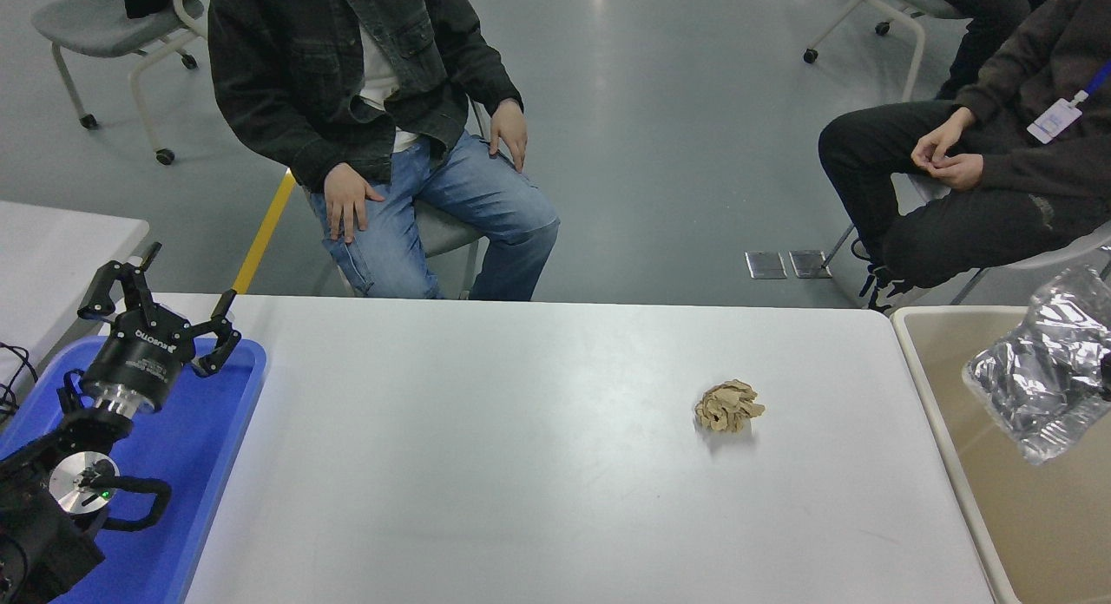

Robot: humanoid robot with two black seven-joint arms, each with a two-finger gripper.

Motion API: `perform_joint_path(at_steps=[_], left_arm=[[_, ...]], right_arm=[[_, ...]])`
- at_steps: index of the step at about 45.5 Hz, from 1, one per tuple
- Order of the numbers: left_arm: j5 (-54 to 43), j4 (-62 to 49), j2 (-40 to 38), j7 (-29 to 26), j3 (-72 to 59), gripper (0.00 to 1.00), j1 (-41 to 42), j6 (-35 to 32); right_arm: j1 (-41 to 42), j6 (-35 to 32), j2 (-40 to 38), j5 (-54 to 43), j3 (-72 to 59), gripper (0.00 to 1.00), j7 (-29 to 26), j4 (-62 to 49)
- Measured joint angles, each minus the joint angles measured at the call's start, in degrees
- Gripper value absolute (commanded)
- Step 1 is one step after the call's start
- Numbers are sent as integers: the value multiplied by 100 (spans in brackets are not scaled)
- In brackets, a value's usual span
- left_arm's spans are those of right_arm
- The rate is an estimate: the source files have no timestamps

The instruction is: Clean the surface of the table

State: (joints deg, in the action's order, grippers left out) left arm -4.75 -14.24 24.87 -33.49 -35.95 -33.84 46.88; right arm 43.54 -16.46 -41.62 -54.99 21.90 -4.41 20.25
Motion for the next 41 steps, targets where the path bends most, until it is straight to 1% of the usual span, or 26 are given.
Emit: perform_joint_path(at_steps=[11,26,41], left_arm=[[0,0,0,0,0,100,0,-1],[0,0,0,0,0,100,0,-1],[0,0,0,0,0,100,0,-1]], right_arm=[[-12,699,453,281,-440,0,28,-661],[-147,1424,1098,1119,-1355,0,42,-1473],[-340,2137,1485,1626,-1757,0,-14,-1842]])
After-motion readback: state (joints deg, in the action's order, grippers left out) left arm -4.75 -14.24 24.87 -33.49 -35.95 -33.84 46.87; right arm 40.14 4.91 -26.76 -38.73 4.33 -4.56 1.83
